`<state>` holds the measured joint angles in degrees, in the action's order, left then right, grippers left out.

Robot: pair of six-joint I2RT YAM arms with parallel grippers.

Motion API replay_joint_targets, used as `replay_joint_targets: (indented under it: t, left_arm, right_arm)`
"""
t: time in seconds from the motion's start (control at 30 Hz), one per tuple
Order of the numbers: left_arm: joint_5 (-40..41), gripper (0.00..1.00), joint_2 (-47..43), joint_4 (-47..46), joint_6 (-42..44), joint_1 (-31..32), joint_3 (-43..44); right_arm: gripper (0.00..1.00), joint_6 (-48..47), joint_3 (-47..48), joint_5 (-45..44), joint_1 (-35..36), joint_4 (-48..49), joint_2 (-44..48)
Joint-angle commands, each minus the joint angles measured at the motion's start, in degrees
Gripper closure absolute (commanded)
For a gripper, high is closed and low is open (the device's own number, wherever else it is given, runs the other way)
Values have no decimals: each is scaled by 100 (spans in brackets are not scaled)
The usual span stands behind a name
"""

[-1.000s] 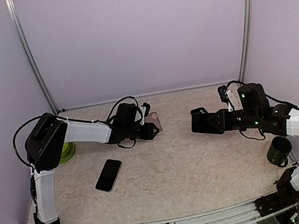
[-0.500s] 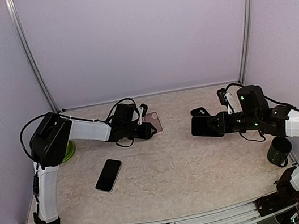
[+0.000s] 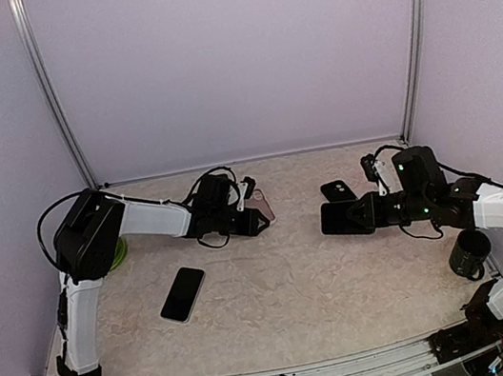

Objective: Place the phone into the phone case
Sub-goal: Rotate the phone case at the center of the board.

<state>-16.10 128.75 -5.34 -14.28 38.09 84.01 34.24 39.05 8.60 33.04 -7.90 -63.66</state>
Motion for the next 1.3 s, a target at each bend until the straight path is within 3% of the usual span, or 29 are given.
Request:
replay_joint_targets:
  t: [0.0, 0.3, 0.53, 0.8, 1.27]
  left_arm:
    - [121, 60, 313, 493, 236, 59, 361]
    - [696, 73, 640, 1469, 1132, 7, 1037]
    - [766, 85, 532, 1435, 1396, 35, 956]
    - [738, 84, 337, 1365, 1854, 198, 725]
    - [434, 80, 177, 1176, 1863, 103, 572]
  right_arm:
    - [100, -67, 182, 83, -25, 280, 7]
    - [100, -119, 183, 48, -25, 220, 154]
    - [100, -136, 147, 25, -27, 236, 154]
    - [100, -138, 156, -3, -30, 258, 113]
    - [100, -181, 147, -29, -25, 250, 64]
